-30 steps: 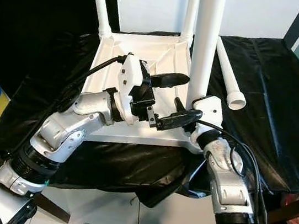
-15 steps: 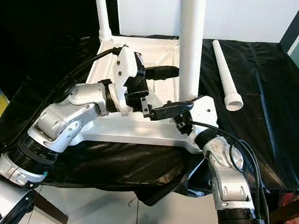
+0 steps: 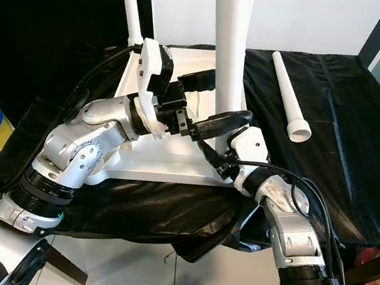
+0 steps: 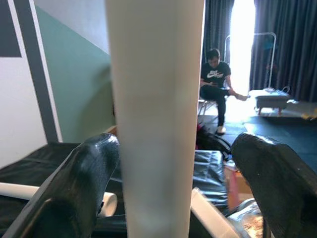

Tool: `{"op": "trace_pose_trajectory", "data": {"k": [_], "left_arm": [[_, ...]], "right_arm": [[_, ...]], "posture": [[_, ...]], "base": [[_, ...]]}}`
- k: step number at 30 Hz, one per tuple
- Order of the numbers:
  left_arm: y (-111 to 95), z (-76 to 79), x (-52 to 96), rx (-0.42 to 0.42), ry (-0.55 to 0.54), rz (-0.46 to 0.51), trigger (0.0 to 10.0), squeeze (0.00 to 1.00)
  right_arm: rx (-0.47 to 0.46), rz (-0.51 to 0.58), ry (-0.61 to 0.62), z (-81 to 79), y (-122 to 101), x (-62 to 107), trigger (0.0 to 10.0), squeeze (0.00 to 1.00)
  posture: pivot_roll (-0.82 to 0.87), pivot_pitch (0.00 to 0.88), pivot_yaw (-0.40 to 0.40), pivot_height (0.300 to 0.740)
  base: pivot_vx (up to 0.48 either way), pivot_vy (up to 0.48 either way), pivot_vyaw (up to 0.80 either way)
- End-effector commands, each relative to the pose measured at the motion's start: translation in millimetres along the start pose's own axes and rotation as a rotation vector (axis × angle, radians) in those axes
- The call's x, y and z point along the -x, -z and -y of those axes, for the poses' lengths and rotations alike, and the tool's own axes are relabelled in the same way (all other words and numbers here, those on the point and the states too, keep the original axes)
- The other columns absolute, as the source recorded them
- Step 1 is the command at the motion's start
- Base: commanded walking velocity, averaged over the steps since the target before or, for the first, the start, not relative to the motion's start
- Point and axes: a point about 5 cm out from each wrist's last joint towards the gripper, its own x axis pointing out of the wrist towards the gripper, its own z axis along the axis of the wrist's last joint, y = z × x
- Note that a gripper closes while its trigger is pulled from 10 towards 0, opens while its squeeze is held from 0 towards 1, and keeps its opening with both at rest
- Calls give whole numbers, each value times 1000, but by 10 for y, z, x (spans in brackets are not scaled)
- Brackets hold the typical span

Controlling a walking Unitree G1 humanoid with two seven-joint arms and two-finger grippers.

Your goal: Building children table

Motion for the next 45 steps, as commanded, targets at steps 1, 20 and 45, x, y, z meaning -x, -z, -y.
{"op": "trace_pose_trajectory", "data": {"k": [1, 20, 45], "left_arm": [[-99, 85, -25, -15, 143, 17, 10000, 0], [-128, 95, 5, 54, 179, -52, 0, 0], [-307, -143, -177, -34, -134, -100, 10000, 0]], "right_arm": [[-16, 3, -29, -31, -10, -9, 10000, 0], [25, -21, -161, -36, -72, -46, 10000, 0], [14, 18, -19, 157, -153, -103, 10000, 1000]], "posture": [[-81, 0, 31, 740], [-55, 9, 46, 740], [-86, 29, 52, 740]], "base": [[0, 0, 0], [0, 0, 0], [0, 0, 0]]}}
